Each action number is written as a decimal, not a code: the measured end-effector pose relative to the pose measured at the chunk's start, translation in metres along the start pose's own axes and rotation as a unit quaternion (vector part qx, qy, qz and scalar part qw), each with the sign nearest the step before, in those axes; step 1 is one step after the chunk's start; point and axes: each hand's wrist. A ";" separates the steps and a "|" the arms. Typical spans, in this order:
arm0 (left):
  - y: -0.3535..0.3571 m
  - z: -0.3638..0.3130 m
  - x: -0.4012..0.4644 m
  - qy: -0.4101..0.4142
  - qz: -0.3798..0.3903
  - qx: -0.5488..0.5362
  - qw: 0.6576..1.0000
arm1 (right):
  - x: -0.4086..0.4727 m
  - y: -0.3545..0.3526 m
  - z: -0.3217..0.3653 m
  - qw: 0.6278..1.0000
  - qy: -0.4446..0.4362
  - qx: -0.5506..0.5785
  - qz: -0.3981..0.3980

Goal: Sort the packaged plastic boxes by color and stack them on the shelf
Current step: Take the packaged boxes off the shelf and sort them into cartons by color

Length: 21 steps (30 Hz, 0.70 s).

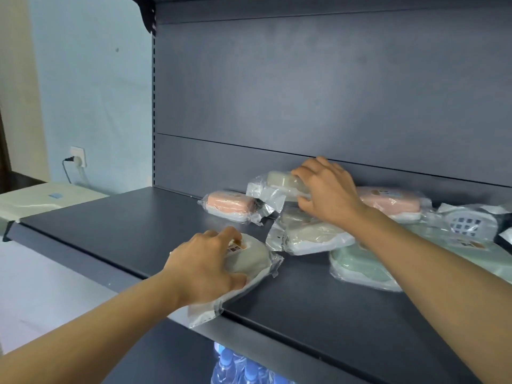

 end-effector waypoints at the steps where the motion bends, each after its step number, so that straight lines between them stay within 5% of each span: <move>1: 0.000 0.000 0.001 -0.002 0.004 -0.006 1.000 | -0.003 -0.011 0.001 1.000 -0.002 -0.011 -0.024; 4: -0.002 0.002 0.004 -0.008 0.023 -0.021 0.999 | -0.021 -0.048 0.002 0.996 0.012 -0.053 -0.071; 9: -0.008 -0.005 -0.002 0.001 0.031 -0.034 0.999 | -0.073 -0.117 0.009 0.988 0.053 -0.141 -0.038; 21: 0.004 -0.071 -0.021 0.068 0.094 -0.089 0.989 | -0.175 -0.151 0.038 0.972 0.080 -0.115 0.188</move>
Point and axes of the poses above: each hand's wrist, its own x-axis towards the middle knuckle, its own y-axis out of the palm, z = x × y, and after that the axes turned 12 degrees about -z, right-handed
